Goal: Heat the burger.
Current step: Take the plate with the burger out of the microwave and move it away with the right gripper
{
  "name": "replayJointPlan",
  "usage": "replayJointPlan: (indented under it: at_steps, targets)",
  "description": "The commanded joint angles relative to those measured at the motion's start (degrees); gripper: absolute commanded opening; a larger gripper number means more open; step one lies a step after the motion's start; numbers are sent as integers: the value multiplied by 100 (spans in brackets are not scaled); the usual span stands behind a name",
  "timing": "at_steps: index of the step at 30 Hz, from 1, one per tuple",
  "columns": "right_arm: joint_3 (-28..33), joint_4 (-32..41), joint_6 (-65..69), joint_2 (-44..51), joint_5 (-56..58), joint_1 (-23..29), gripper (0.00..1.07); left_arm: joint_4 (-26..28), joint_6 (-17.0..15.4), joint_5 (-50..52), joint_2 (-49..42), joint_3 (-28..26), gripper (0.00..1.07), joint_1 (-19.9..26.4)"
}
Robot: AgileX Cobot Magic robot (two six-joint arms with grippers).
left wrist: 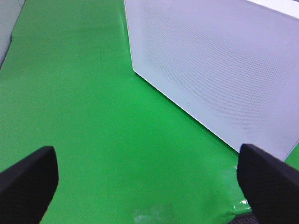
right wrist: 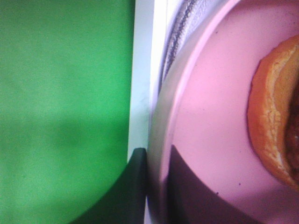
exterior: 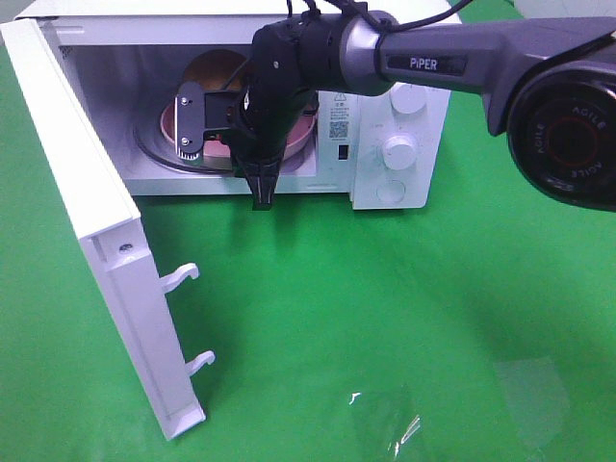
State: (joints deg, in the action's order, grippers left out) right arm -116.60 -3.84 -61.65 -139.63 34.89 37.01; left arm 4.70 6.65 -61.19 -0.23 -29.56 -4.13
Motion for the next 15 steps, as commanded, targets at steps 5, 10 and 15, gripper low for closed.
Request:
replayJointPlan:
  at_steps: [5,10,15]
  targets:
    - [229,-63,-195,372,218,29,0,-11,-34,-11,-109,-6,96,6]
    - [848,-201,-470,647,-132,46,0,-11,-34,-11,-109,-6,96,6]
    - [1524,-659,-464,1003,-756,46,0,-11,-34,-11,-109,-6,96,6]
